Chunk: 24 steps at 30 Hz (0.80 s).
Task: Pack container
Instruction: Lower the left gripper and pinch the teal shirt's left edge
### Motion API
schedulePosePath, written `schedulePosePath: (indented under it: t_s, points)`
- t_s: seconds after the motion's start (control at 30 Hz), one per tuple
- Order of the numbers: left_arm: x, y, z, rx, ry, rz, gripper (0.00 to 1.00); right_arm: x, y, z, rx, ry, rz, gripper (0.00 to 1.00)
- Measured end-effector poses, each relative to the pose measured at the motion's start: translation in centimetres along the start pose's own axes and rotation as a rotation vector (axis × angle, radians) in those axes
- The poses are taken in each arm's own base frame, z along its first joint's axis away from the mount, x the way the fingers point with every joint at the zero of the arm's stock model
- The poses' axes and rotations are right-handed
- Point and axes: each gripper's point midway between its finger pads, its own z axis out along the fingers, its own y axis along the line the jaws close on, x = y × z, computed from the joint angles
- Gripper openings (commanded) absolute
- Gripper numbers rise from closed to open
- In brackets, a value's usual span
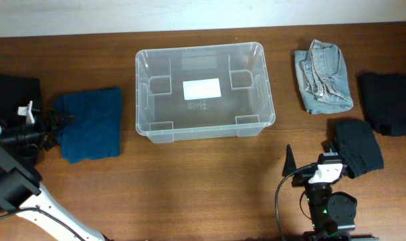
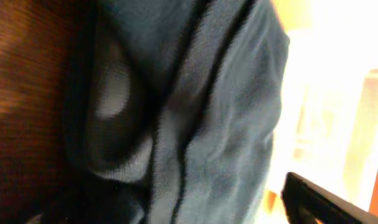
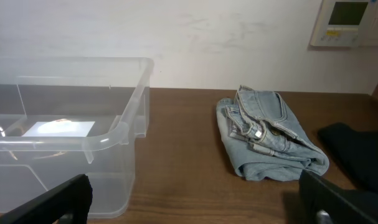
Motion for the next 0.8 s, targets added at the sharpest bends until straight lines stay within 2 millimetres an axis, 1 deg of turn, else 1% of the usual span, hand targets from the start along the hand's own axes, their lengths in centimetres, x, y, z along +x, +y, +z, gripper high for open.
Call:
schedulePosePath:
  t_s: [0.13, 0.2, 0.27, 0.33, 0.37, 0.4, 0.43, 0.47, 0.57, 0.6, 0.8]
  points:
    - [0.4, 0.4, 0.3, -0.006, 0.017, -0.012, 0.72, 0.0, 0.0, 0.0, 0.000, 0.000, 0.000, 0.98]
    - [0.5, 0.5, 0.4, -0.013, 0.020, -0.012, 0.64, 0.0, 0.0, 0.0, 0.000, 0.000, 0.000, 0.99]
    - [0.6, 0.7, 0.4, -0.020, 0.025, -0.015, 0.52, 0.0, 0.0, 0.0, 0.000, 0.000, 0.000, 0.98]
    - [0.8, 1.0, 0.7, -0.025, 0.034, -0.021, 0.46, 0.0, 0.0, 0.0, 0.000, 0.000, 0.000, 0.98]
    - [0.9, 1.1, 0.8, -0.022, 0.037, -0.024, 0.45, 0.0, 0.0, 0.0, 0.000, 0.000, 0.000, 0.98]
    - [1.0, 1.1, 0.9, -0.021, 0.040, -0.025, 0.41, 0.0, 0.0, 0.0, 0.000, 0.000, 0.000, 0.98]
    - [1.0, 1.2, 0.9, -0.024, 0.041, -0.025, 0.34, 0.0, 0.0, 0.0, 0.000, 0.000, 0.000, 0.98]
    - [1.0, 1.3, 0.9, -0.025, 0.042, -0.029, 0.30, 0.0, 0.0, 0.0, 0.000, 0.000, 0.000, 0.98]
    - [1.1, 1.6, 1.2, -0.024, 0.044, -0.029, 0.14, 0.0, 0.0, 0.0, 0.000, 0.000, -0.001, 0.98]
    - [1.1, 1.6, 1.2, -0.026, 0.044, -0.028, 0.13, 0.0, 0.0, 0.0, 0.000, 0.000, 0.000, 0.98]
    - [1.1, 1.6, 1.3, -0.013, 0.040, -0.027, 0.13, 0.0, 0.0, 0.0, 0.000, 0.000, 0.000, 0.98]
